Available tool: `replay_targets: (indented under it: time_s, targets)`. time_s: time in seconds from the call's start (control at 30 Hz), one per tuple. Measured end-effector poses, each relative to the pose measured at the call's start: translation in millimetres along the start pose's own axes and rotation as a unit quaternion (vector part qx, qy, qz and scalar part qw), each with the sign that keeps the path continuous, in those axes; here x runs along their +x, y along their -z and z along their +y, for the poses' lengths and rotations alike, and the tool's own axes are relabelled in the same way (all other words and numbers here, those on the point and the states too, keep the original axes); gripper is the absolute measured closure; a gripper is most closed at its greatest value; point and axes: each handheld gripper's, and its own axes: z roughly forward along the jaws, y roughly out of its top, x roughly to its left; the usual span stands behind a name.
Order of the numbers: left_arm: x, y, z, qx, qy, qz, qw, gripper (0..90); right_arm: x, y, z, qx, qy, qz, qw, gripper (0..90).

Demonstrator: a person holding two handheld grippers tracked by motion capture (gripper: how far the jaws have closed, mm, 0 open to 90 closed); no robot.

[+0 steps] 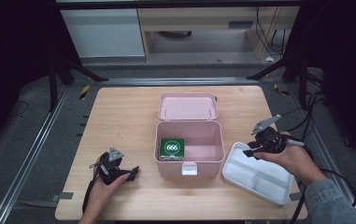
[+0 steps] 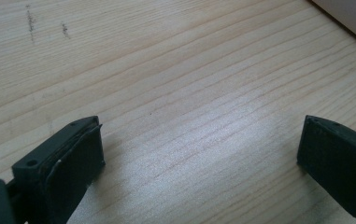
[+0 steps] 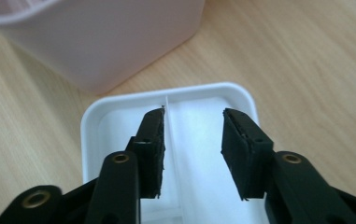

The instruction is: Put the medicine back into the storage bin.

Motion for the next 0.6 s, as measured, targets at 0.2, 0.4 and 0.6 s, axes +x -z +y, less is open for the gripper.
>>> replay_targets:
  time_s: [0.2,0.4,0.6]
  targets:
    - [0.0,0.0,0.0,0.0,0.0,0.0,1.0,0.0,2.4,-10.9,-17.6,0.023,-0.004,0.012,0.9996,64.6]
    - [0.0,0.0,0.0,0.0,0.0,0.0,1.0,0.0,1.5,-20.3,-30.0,0.039,-0.012,0.024,0.9989,65.2]
    - [0.1,0.0,0.0,0.0,0.0,0.0,1.0,0.0,1.9,-30.5,-35.9,0.065,-0.008,0.03,0.9974,68.6]
